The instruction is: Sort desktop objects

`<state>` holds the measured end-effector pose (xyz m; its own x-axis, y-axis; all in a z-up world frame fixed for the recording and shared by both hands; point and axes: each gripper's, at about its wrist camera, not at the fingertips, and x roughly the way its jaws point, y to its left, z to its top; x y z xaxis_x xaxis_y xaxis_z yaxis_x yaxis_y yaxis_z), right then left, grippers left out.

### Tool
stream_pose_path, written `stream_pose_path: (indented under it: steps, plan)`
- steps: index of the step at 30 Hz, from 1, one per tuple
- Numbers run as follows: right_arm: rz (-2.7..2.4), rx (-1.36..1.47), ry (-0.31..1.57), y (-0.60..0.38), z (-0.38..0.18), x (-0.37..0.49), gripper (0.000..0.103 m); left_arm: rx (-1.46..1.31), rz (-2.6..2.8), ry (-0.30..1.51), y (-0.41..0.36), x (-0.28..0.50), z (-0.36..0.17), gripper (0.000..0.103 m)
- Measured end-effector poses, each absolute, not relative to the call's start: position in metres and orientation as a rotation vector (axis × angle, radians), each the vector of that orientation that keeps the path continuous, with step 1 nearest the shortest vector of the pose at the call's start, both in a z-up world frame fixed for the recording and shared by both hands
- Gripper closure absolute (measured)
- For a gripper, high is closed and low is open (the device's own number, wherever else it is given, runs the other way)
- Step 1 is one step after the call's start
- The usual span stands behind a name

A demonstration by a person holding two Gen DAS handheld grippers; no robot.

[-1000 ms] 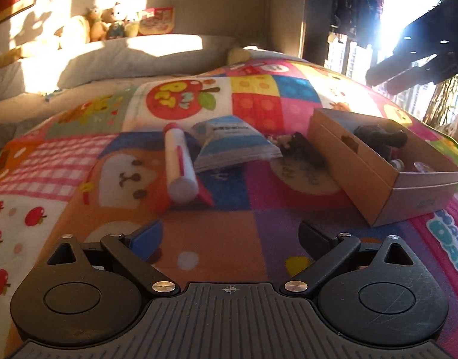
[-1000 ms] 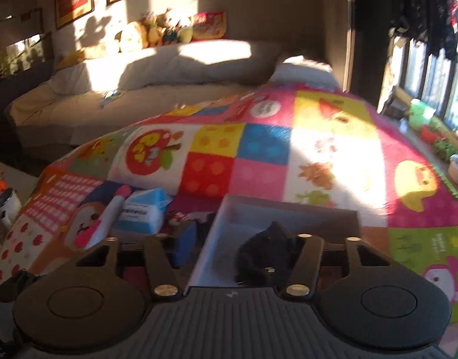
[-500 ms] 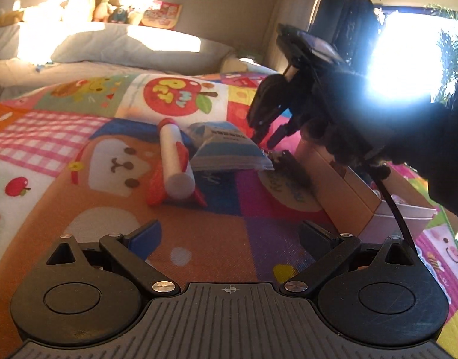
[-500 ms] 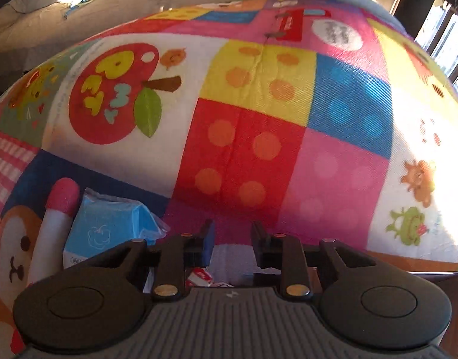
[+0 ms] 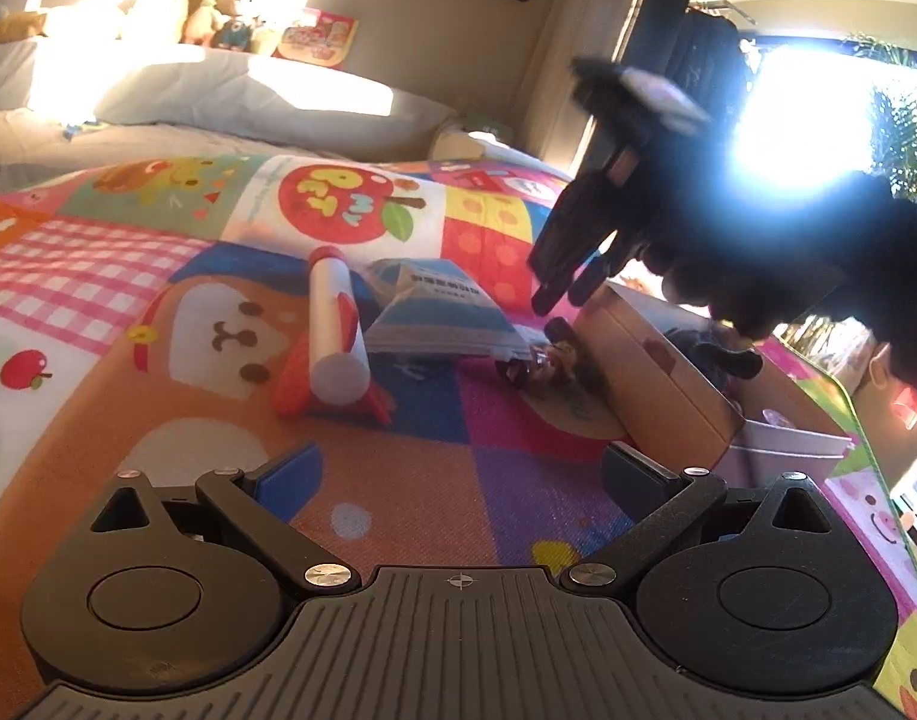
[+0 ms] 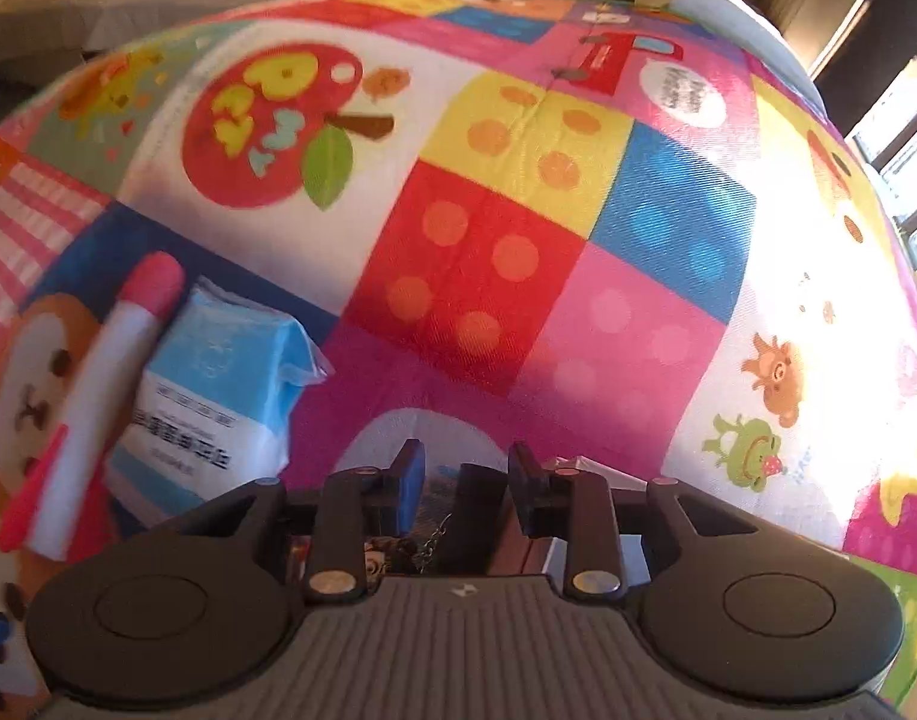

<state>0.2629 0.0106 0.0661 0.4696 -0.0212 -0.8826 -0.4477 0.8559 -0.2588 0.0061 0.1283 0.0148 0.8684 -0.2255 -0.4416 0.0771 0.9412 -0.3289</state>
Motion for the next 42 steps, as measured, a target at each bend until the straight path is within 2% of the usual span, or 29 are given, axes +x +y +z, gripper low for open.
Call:
stream_pose_path:
  steps: [5, 7, 9, 13, 21, 25, 27, 29, 34, 36, 38, 42]
  plan:
    - [0.194, -0.617, 1.065, 0.027, 0.029, 0.272, 0.075, -0.319, -0.165, 0.493, 0.13, 0.006, 0.014, 0.001]
    - [0.201, -0.628, 1.07, 0.031, 0.027, 0.27, 0.082, -0.323, -0.165, 0.494, 0.131, 0.005, 0.014, 0.001]
    - [0.233, -0.594, 1.092, 0.03, 0.031, 0.264, 0.082, -0.319, -0.165, 0.493, 0.13, 0.005, 0.014, 0.001]
    - [0.371, -0.465, 1.167, 0.019, 0.042, 0.239, 0.091, -0.275, -0.175, 0.488, 0.123, 0.002, 0.017, 0.001]
    - [0.644, -0.446, 1.273, 0.001, 0.045, 0.127, 0.092, -0.188, -0.254, 0.542, 0.106, -0.014, 0.018, 0.001]
    - [0.638, -0.369, 1.154, -0.032, 0.076, 0.099, 0.092, -0.15, -0.237, 0.577, 0.097, -0.018, 0.017, 0.001]
    - [0.593, -0.357, 0.992, -0.054, 0.097, 0.08, 0.088, -0.13, -0.246, 0.594, 0.09, -0.02, 0.017, 0.001]
    - [0.549, -0.341, 0.886, -0.077, 0.107, 0.061, 0.073, -0.103, -0.263, 0.607, 0.082, -0.023, 0.016, 0.001]
    - [0.494, -0.169, 0.846, -0.119, 0.095, 0.045, 0.07, -0.057, -0.224, 0.621, 0.069, -0.027, 0.015, 0.001]
    - [0.476, -0.105, 0.835, -0.121, 0.082, 0.04, 0.062, -0.053, -0.192, 0.638, 0.067, -0.03, 0.017, 0.001]
    - [0.454, -0.039, 0.819, -0.119, 0.069, 0.04, 0.05, -0.024, -0.17, 0.65, 0.065, -0.037, 0.018, 0.001]
    - [0.41, -0.008, 0.819, -0.102, 0.042, 0.044, 0.051, 0.022, -0.143, 0.67, 0.062, -0.051, 0.021, 0.001]
